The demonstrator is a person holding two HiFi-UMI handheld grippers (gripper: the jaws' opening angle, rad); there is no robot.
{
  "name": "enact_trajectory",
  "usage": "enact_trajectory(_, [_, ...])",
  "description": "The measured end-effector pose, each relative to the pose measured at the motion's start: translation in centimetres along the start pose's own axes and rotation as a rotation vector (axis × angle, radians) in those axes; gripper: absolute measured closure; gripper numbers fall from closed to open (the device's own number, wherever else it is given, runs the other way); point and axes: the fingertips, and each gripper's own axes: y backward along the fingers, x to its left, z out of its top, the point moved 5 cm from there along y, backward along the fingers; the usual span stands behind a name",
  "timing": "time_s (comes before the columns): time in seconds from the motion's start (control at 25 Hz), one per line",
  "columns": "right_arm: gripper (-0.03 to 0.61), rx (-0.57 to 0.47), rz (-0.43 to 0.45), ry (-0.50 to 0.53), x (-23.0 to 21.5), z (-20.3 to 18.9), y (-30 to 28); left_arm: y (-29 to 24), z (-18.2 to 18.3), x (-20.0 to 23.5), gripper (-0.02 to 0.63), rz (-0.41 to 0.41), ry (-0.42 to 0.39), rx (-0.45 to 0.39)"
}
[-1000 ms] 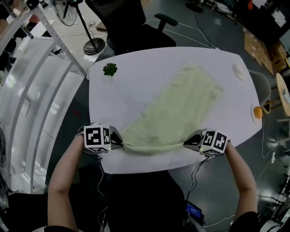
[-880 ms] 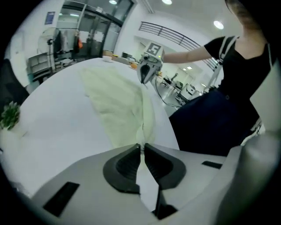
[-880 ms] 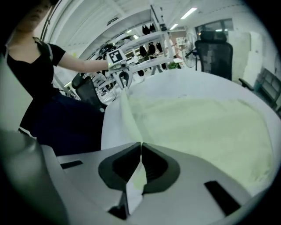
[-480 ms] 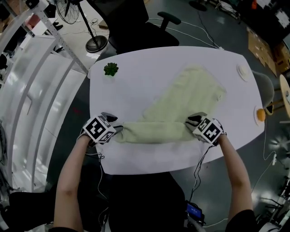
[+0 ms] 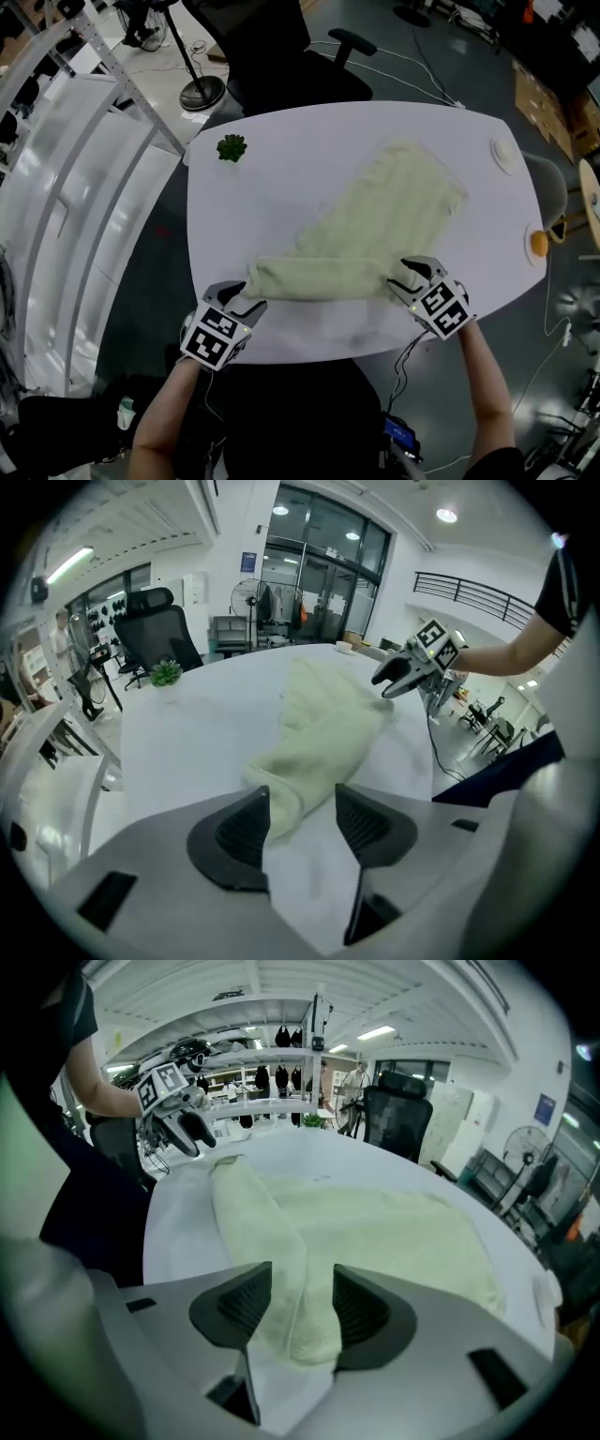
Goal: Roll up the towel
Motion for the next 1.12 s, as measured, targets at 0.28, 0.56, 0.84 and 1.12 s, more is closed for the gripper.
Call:
enact_trajectory(0.28, [0.393, 0.06, 0.01, -0.059, 1.0, -2.3, -3.2, -4.1, -1.3, 0.7, 0.422, 0.232, 0.031, 0.017])
enact_trajectory(0.56, [0.512, 0.083, 0.06, -0.107, 0.9, -3.4, -3.2, -0.7, -1.9, 2.7, 0.566, 0.037, 0.112, -0.145])
enact_trajectory(0.84, [0.515, 0.146, 0.101, -0.14, -0.2, -3.6, -4.2, 5.6, -3.5, 6.7, 0.569, -0.464, 0.415, -0.34])
enact_trajectory(1.12, [0.474, 0.14, 0.083, -0.122, -0.7, -2.8, -4.2, 0.5, -5.5, 9.5, 0.41, -0.198, 0.259, -0.066])
